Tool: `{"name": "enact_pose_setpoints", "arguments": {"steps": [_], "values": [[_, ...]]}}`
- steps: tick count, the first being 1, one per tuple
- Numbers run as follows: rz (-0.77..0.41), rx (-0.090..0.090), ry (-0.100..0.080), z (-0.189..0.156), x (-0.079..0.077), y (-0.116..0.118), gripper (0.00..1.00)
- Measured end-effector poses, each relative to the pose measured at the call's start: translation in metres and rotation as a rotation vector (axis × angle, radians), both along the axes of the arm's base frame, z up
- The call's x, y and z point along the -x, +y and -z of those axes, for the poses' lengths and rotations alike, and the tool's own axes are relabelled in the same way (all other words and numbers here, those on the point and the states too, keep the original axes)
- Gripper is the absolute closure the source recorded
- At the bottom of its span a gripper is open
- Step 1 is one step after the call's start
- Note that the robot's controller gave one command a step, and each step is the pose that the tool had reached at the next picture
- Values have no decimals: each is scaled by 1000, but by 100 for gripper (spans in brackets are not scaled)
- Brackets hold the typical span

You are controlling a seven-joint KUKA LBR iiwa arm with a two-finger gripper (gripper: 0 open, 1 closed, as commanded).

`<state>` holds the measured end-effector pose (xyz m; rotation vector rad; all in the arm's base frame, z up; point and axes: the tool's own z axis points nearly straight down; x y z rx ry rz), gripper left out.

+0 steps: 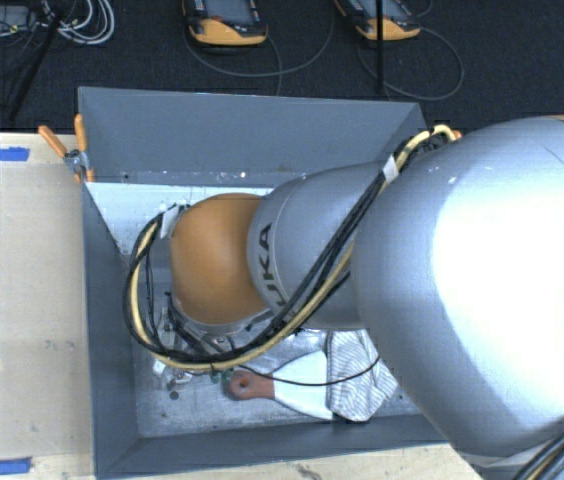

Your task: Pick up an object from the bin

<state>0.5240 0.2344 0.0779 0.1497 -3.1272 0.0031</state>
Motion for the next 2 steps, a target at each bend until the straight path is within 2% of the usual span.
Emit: {"name": "enact_pose_setpoints", "arguments": {"steps": [2], "values": [[1, -4, -12, -23, -1, 0, 100]]}}
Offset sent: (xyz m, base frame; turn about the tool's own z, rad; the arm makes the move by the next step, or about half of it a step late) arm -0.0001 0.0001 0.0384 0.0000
